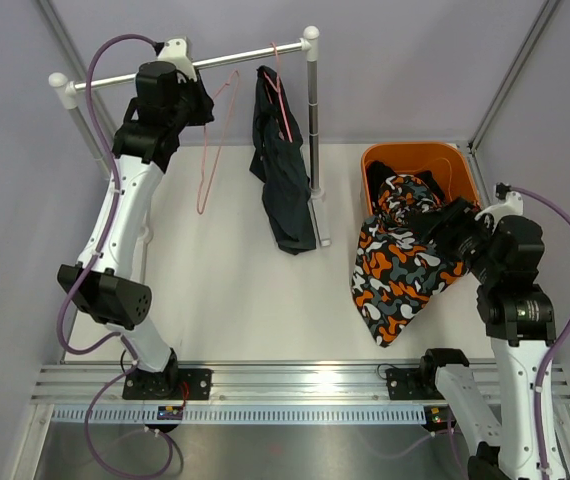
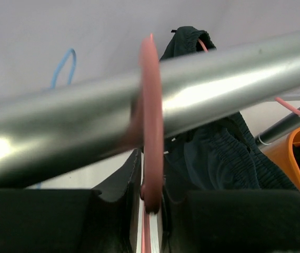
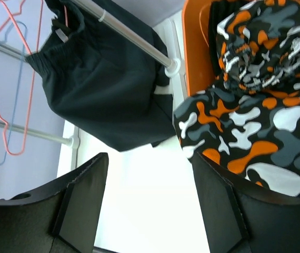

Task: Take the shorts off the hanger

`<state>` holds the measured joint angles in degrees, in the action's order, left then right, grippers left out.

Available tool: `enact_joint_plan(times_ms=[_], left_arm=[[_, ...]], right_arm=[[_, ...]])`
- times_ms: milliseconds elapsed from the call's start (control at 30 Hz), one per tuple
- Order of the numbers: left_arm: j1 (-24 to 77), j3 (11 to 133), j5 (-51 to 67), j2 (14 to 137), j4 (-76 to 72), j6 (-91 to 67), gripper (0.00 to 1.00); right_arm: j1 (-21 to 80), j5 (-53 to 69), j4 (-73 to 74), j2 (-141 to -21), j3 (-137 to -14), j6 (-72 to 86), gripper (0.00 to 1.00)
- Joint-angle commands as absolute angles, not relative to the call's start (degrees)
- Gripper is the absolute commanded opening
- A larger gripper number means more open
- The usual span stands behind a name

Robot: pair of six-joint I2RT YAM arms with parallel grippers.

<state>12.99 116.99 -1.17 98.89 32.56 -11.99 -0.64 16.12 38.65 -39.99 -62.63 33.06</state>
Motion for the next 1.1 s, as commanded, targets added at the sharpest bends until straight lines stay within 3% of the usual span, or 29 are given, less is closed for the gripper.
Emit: enact_joint_plan(times_ms=[0, 267, 633, 867, 1067], left_arm=[[12.5, 114.0, 1.8, 95.6, 29.2, -13.4, 0.21], [12.5, 112.5, 3.8, 92.8, 28.7, -14.5, 0.45], [12.6, 108.2, 4.9, 88.4, 28.1, -14.2, 0.50], [12.6, 106.0, 4.9, 85.9, 28.1, -13.5, 0.56], [12.6, 104.4, 5.4, 84.3, 27.5, -14.0, 0.57]], right_arm=[[1.4, 17.1, 41.3, -37.1, -58.8, 32.0, 0.73], [2.2, 18.5, 41.2, -33.6, -50.8, 33.5, 0.72], [2.1, 12.7, 50.6, -29.6, -49.1, 36.2, 0.80], [2.1, 7.6, 54.8, -23.6, -44.7, 41.7, 0.94], [2.1, 1.3, 57.7, -19.1, -42.7, 46.8, 0.99]])
